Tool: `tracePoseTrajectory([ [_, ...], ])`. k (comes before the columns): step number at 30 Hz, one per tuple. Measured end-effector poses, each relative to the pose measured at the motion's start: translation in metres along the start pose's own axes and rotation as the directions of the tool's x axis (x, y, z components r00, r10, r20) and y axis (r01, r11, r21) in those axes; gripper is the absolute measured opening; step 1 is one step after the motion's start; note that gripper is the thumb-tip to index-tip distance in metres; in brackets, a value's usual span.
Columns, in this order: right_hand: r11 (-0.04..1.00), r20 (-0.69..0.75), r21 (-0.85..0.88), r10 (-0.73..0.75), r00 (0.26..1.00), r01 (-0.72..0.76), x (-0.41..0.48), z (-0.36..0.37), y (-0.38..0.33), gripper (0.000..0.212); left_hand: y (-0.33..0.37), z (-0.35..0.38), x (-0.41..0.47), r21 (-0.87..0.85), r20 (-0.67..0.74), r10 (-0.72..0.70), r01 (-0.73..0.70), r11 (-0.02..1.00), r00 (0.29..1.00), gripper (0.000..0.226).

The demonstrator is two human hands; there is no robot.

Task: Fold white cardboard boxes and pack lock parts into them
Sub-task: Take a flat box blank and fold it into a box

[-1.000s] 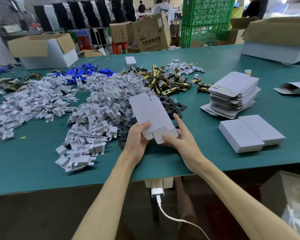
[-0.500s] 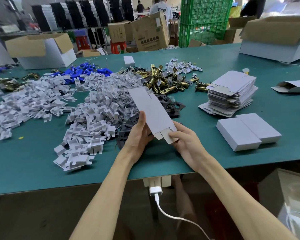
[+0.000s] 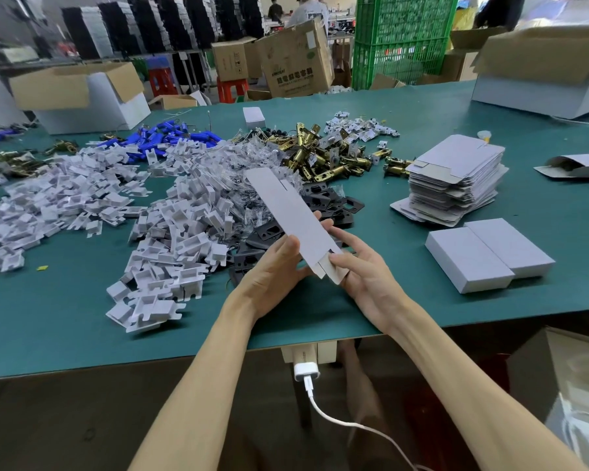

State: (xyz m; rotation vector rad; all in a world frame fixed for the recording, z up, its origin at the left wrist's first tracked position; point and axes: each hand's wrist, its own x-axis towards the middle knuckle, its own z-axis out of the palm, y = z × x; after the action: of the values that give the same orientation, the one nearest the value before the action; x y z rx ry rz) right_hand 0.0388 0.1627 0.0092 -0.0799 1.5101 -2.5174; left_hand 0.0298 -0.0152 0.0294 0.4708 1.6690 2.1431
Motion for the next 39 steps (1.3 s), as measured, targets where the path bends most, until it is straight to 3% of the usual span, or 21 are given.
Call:
tracePoseTrajectory([
  [6, 0.999, -0.042, -0.04, -0.004, 0.999, 0.003, 0.001, 0.001, 0.001, 0.038, -0.003, -0.006, 0.005, -0.042, -0.086, 0.017, -0.02, 0.999, 0.996, 0.119],
  [13, 0.996, -0.066, -0.087, -0.028, 0.997, 0.022, 0.001, 0.004, 0.003, 0.03, -0.008, -0.011, 0.011, -0.076, -0.144, 0.008, -0.019, 0.997, 0.99, 0.109],
  [18, 0.996, -0.108, -0.088, -0.015, 0.994, 0.005, 0.001, 0.003, 0.005, 0.041, -0.006, -0.006, 0.01, -0.105, -0.105, 0.002, -0.013, 0.994, 0.994, 0.12],
  [26, 0.997, -0.091, -0.071, -0.021, 0.996, 0.015, 0.003, 0.0, 0.006, 0.043, -0.003, -0.004, 0.005, -0.051, -0.078, 0.011, -0.015, 0.999, 0.997, 0.113],
  [33, 0.978, -0.083, -0.195, -0.093, 0.992, 0.076, 0.004, 0.002, 0.01, 0.055, -0.005, -0.007, 0.007, -0.05, -0.101, 0.017, -0.022, 0.999, 0.995, 0.108],
  [37, 0.986, -0.073, -0.149, -0.086, 0.994, 0.074, 0.005, -0.001, 0.01, 0.034, -0.009, -0.009, 0.011, -0.098, -0.18, 0.005, -0.023, 0.995, 0.984, 0.101],
  [39, 0.989, -0.067, -0.128, -0.084, 0.994, 0.075, 0.005, -0.001, 0.009, 0.029, -0.012, -0.011, 0.014, -0.163, -0.239, -0.028, -0.011, 0.987, 0.971, 0.079],
])
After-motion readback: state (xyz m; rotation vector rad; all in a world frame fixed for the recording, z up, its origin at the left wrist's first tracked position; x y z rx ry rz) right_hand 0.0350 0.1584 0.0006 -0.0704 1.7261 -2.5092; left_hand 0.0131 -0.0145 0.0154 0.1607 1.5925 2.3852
